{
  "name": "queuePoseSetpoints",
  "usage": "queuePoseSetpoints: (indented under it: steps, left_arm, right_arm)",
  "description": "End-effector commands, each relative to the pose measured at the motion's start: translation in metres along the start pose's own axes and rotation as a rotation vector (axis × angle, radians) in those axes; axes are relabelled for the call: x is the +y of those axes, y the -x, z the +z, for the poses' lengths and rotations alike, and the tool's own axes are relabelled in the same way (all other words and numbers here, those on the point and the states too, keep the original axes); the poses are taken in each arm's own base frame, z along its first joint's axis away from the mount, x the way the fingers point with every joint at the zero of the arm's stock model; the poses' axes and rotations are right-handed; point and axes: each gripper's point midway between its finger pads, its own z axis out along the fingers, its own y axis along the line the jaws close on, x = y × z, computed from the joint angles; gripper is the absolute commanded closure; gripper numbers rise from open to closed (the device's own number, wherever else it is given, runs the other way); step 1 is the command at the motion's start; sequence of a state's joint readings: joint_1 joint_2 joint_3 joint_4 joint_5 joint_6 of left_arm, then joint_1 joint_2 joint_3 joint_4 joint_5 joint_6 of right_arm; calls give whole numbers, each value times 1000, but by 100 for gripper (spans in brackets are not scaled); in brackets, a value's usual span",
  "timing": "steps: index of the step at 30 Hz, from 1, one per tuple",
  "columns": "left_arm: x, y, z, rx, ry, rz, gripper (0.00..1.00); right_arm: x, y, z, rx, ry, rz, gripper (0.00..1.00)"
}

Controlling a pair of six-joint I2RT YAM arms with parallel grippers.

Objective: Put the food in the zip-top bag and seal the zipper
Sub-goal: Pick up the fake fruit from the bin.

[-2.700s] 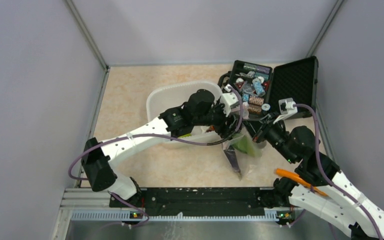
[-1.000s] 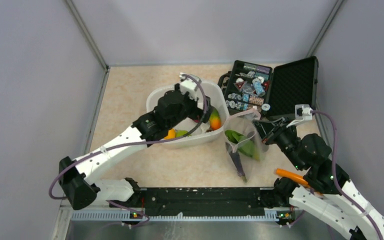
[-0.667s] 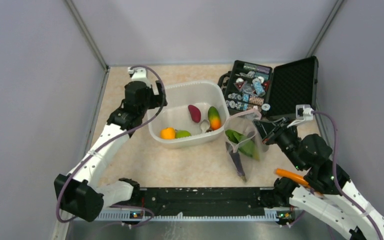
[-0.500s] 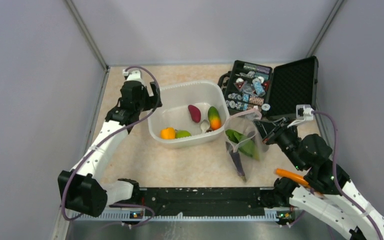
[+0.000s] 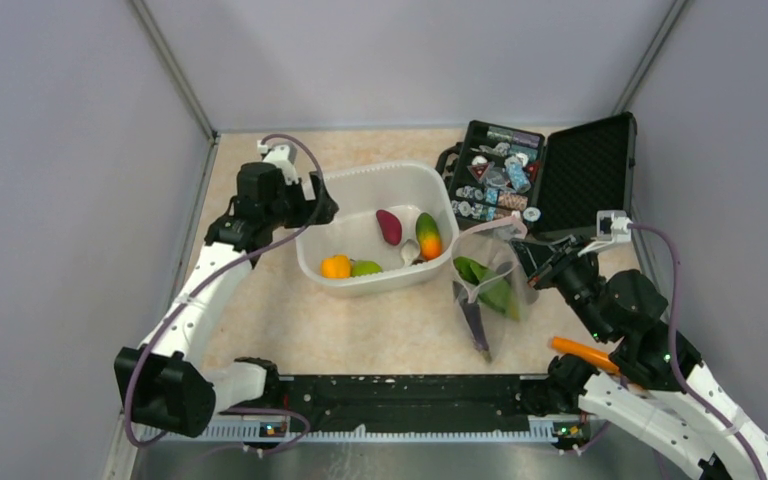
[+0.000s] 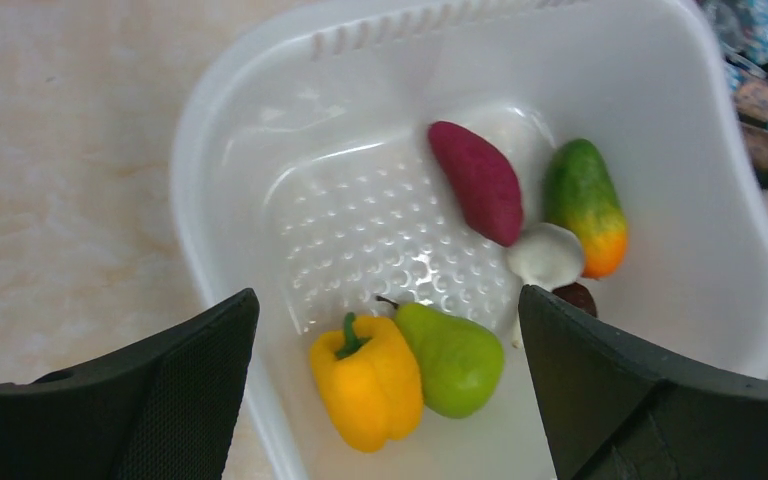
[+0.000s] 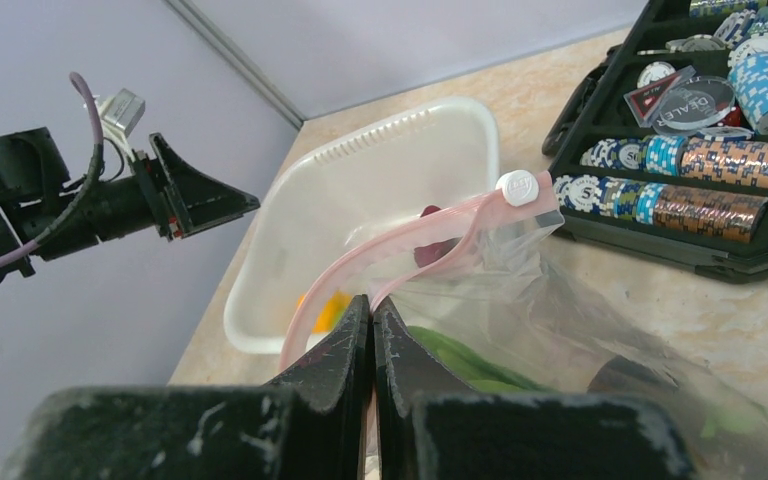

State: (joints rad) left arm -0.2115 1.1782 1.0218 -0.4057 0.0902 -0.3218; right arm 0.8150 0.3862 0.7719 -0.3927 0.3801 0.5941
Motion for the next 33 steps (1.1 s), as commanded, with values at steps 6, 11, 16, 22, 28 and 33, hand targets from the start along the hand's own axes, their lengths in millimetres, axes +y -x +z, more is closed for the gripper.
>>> queuePoseSetpoints:
  steps: [6,11,16,22,28,33]
  left_arm:
    - [-75,-49,6,280,-266,234,3]
    - [-65,-93,29,529,-129,277,5]
    - [-63,-125,44,653,-113,273,4]
    - [-61,-154,43,751,-156,281,2]
    - [-73,-165,53,771,-193,268,3]
    - [-56,-192,59,870,-120,301,10]
  right_arm:
    - [8,8,3,-37,31,17,100]
    - [8,10,2,-42,32,18,100]
    - [8,10,0,-43,32,24,100]
    - [5,9,0,-46,23,24,100]
    - [7,7,4,-41,28,23,100]
    - [6,7,3,-38,22,20,100]
